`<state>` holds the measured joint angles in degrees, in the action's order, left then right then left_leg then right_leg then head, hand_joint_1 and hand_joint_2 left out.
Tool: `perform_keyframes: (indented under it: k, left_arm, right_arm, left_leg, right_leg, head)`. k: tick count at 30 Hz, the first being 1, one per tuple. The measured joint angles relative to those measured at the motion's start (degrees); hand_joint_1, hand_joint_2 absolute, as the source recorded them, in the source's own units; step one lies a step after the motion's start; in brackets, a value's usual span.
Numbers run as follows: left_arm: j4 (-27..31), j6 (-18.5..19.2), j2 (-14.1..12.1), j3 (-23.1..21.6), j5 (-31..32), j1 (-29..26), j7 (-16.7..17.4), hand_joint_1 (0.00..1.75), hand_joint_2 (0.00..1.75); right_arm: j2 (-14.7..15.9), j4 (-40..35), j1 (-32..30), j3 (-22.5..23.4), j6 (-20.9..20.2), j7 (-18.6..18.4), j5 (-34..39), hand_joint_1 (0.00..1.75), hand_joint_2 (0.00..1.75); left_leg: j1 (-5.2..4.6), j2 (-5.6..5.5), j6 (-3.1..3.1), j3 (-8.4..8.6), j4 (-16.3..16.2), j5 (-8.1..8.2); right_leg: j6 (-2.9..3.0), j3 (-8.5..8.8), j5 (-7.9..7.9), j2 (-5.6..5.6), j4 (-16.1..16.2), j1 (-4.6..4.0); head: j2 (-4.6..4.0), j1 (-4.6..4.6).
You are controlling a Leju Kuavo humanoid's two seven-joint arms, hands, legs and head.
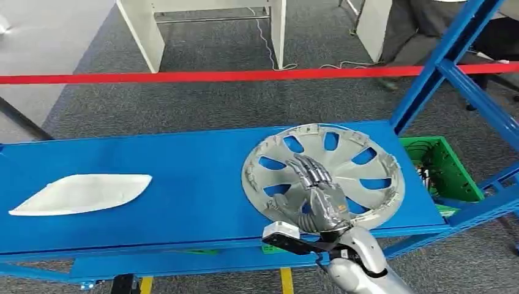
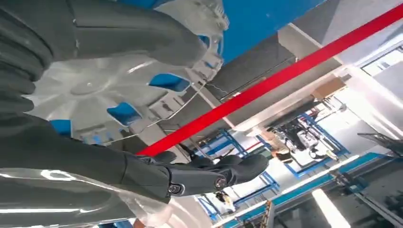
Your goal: Take the parts from the cabinet and place them on the table.
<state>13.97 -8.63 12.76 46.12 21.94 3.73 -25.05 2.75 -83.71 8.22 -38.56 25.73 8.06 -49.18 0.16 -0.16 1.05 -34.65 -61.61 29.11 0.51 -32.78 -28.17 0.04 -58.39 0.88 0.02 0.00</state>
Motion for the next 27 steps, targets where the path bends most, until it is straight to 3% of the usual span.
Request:
perform_keyframes:
  k: [2, 3, 4, 5, 6, 8, 9, 12, 13, 14, 15, 18, 19, 20, 21, 23, 24, 27]
  left_arm:
    - [0.0, -0.11, -0.02, 0.11, 0.0, -0.06, 0.0, 0.0, 0.0]
    - [0.0, -0.11, -0.02, 0.2, 0.0, -0.15, 0.0, 0.0, 0.0]
    - [0.0, -0.11, -0.02, 0.24, 0.0, -0.25, 0.0, 0.0, 0.0]
    - [0.0, -0.04, -0.06, 0.26, 0.0, -0.3, 0.0, 0.0, 0.0]
    - [0.0, 0.02, -0.11, 0.28, 0.02, -0.31, 0.0, 0.0, 0.0]
    - [0.0, 0.07, -0.26, 0.31, 0.04, -0.29, 0.0, 0.0, 0.0]
    - [0.0, 0.09, -0.28, 0.31, 0.04, -0.22, 0.0, 0.0, 0.0]
    - [0.0, 0.15, -0.28, 0.33, 0.09, -0.3, -0.02, 0.0, 0.0]
    - [0.0, 0.13, -0.31, 0.35, 0.09, -0.41, -0.04, 0.0, 0.0]
    - [0.0, 0.13, -0.28, 0.37, 0.09, -0.37, -0.11, 0.0, 0.0]
    - [0.0, 0.13, -0.28, 0.39, 0.09, -0.29, -0.2, 0.0, 0.0]
    - [0.0, -0.02, -0.31, 0.48, 0.2, -0.23, -0.2, 0.0, 0.0]
    - [0.0, -0.04, -0.35, 0.52, 0.22, -0.25, -0.2, 0.0, 0.0]
    - [0.0, -0.09, -0.35, 0.59, 0.26, -0.27, -0.2, 0.0, 0.0]
    - [0.0, -0.09, -0.35, 0.63, 0.37, -0.28, -0.2, 0.0, 0.0]
    - [0.0, -0.09, -0.35, 0.66, 0.5, -0.27, -0.2, 0.0, 0.0]
    - [0.0, -0.09, -0.35, 0.68, 0.52, -0.26, -0.2, 0.0, 0.0]
    - [0.0, 0.06, -0.42, 0.68, 0.63, -0.23, -0.2, 0.0, 0.0]
  right_arm:
    - [0.0, 0.0, -0.23, 0.0, -0.26, -0.52, -0.85, 0.0, 0.0]
    - [0.0, 0.02, -0.5, 0.02, -0.64, -0.9, -1.18, 0.0, 0.0]
    - [0.0, 0.11, -0.84, 0.0, -0.92, -1.22, -1.53, 0.0, 0.0]
    - [0.0, 0.22, -1.22, 0.02, -1.07, -1.42, -1.66, 0.0, 0.0]
    - [0.0, 0.24, -1.55, 0.02, -1.09, -1.51, -1.66, 0.0, 0.0]
    - [-0.06, 0.24, -1.84, 0.0, -1.09, -1.53, -1.62, 0.0, 0.0]
    - [-0.13, 0.26, -1.88, 0.02, -1.09, -1.53, -1.57, 0.0, 0.0]
    - [-0.13, 0.28, -2.19, 0.35, -1.07, -1.62, -1.38, 0.0, 0.0]
    - [-0.15, 0.28, -2.28, 0.42, -1.07, -1.6, -1.31, 0.0, 0.0]
    - [-0.15, 0.28, -2.33, 0.61, -1.07, -1.6, -1.18, 0.0, 0.0]
    - [-0.15, 0.28, -2.36, 0.92, -1.07, -1.57, -1.09, 0.0, 0.0]
    - [-0.13, 0.33, -2.83, 1.57, -1.07, -1.57, -0.87, 0.0, 0.0]
    - [-0.13, 0.37, -3.15, 1.81, -1.07, -1.57, -0.87, 0.0, 0.0]
    - [-0.13, 0.39, -3.4, 2.05, -1.07, -1.57, -0.85, 0.0, 0.0]
    - [-0.13, 0.39, -3.49, 2.23, -1.07, -1.53, -0.85, 0.0, 0.0]
    - [-0.13, 0.39, -3.41, 2.45, -1.05, -1.46, -0.83, 0.0, 0.0]
    - [-0.13, 0.39, -3.34, 2.49, -1.05, -1.42, -0.81, 0.0, 0.0]
    - [-0.13, 0.37, -3.61, 2.73, -1.14, -1.31, -0.42, 0.0, 0.0]
  left_leg:
    - [0.16, 0.0, 0.41, -4.11, -9.34, 4.49]
    - [0.17, 0.0, 0.49, -5.77, -13.12, 5.78]
    - [0.18, 0.0, 0.47, -6.32, -14.51, 5.73]
    - [0.19, 0.0, 0.39, -5.71, -13.27, 4.39]
    - [0.19, 0.0, 0.2, -3.98, -9.54, 1.97]
    - [0.17, -0.03, -0.4, 1.01, 1.06, -3.08]
    - [-0.09, -0.13, -0.51, 1.81, 2.52, -2.32]
    - [-0.31, -0.14, -0.81, 1.4, 3.1, -2.42]
    - [-0.23, -0.14, -1.29, 1.41, 3.5, -2.73]
    - [0.14, 0.06, -1.88, 1.52, 4.02, -3.19]
    - [0.09, 0.07, -2.18, 1.38, 4.07, -3.37]
    - [-0.09, 0.15, -2.68, 0.67, 4.03, -3.77]
    - [-0.14, 0.16, -2.68, 0.43, 3.98, -3.97]
    - [-0.17, 0.16, -2.66, 0.26, 3.96, -4.12]
    - [-0.17, 0.15, -2.57, 0.08, 3.9, -4.27]
    - [-0.17, 0.13, -2.35, -0.07, 3.64, -4.46]
    - [-0.34, 0.12, -2.06, -0.22, 3.47, -4.59]
    - [-0.36, 0.14, -0.97, -0.62, 3.43, -5.33]
  right_leg:
    - [0.2, -0.02, -0.03, -0.12, -0.01, -0.07]
    - [0.23, -0.01, 0.0, -0.16, -0.02, -0.09]
    - [0.23, 0.04, 0.0, -0.16, -0.03, -0.09]
    - [0.22, 0.09, -0.01, -0.11, -0.04, -0.09]
    - [0.21, 0.16, -0.01, -0.06, -0.04, -0.09]
    - [0.12, 0.35, -0.07, 0.05, -0.04, -0.09]
    - [-0.15, 0.1, -0.11, 0.08, -0.12, -0.44]
    - [-1.0, -0.34, 0.38, 0.04, 0.02, -0.26]
    - [-1.41, -0.28, 0.48, 0.04, 0.1, -0.31]
    - [-1.66, -0.95, -0.35, 0.08, -0.38, -0.14]
    - [-1.79, -1.71, -2.26, 0.0, -2.25, -0.22]
    - [-2.08, -6.85, -8.64, 0.01, -15.05, -0.21]
    - [-2.1, -7.58, -9.06, 0.02, -17.19, -0.22]
    - [-2.04, -6.92, -8.19, 0.01, -16.46, -0.21]
    - [-1.96, -4.95, -6.26, 0.01, -13.18, -0.21]
    - [-1.63, 1.12, -2.06, -0.06, -2.92, -0.21]
    - [-1.53, 2.85, -3.0, -0.09, 0.38, -0.31]
    - [-0.84, 2.79, -2.1, 0.14, 0.44, -0.66]
  head:
    - [0.0, 0.04]
    - [0.0, 0.02]
    - [0.0, 0.04]
    - [0.0, 0.0]
    - [0.0, 0.05]
    - [0.0, 0.02]
    - [0.0, 0.07]
    - [0.0, 0.09]
    - [0.0, 0.13]
    - [0.0, 0.09]
    - [0.0, 0.26]
    - [0.0, 0.44]
    - [0.0, 0.46]
    - [0.0, 0.42]
    - [0.0, 0.46]
    - [0.0, 0.48]
    - [0.0, 0.44]
    - [0.0, 0.37]
